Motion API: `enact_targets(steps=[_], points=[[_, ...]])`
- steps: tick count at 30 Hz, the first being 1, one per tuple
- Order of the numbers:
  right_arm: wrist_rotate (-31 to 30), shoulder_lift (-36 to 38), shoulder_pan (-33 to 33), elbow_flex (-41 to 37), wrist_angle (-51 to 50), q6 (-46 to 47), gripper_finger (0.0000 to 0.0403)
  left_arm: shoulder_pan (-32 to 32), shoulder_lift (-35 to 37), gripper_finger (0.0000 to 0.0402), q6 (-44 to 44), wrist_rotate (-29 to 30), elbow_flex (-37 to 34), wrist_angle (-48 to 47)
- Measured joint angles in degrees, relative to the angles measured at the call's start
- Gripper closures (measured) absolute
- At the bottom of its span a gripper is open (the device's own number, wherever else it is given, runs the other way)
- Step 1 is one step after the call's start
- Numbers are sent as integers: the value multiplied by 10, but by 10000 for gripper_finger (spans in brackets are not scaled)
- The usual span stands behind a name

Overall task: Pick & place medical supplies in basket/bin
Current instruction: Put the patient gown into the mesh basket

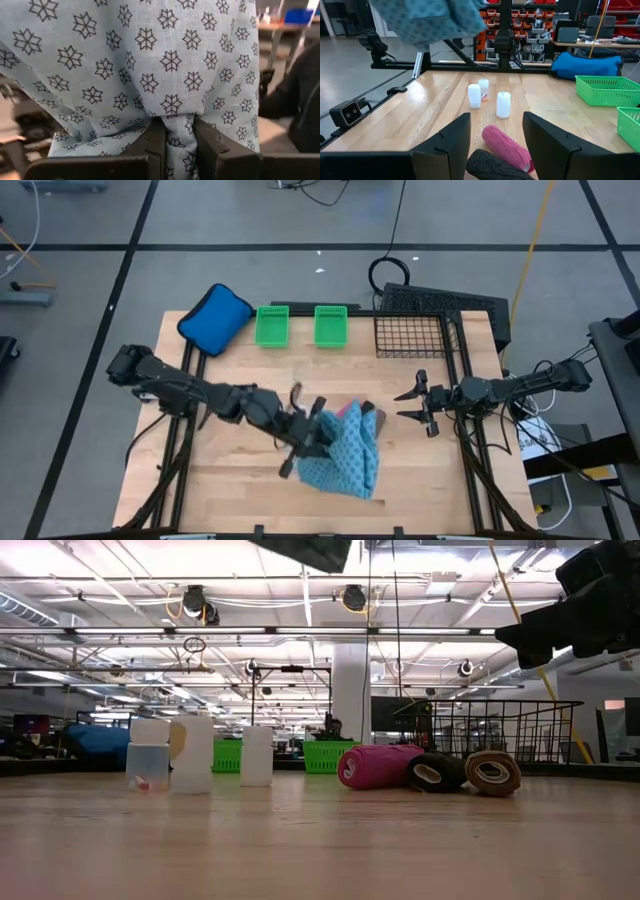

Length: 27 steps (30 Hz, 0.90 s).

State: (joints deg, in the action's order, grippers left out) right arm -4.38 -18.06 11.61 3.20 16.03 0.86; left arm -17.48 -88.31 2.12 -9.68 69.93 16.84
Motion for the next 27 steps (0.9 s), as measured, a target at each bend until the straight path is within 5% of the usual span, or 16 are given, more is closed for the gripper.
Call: enact_targets(steps=[11,19,27], points=[[0,0,0,0,6,0,234,149,18,345,-111,-99,-166,311],[-1,0,0,0,78,3,234,207,18,345,-127,-187,-169,316],[0,0,0,0,191,82,234,245,18,345,-88,-138,-169,268]])
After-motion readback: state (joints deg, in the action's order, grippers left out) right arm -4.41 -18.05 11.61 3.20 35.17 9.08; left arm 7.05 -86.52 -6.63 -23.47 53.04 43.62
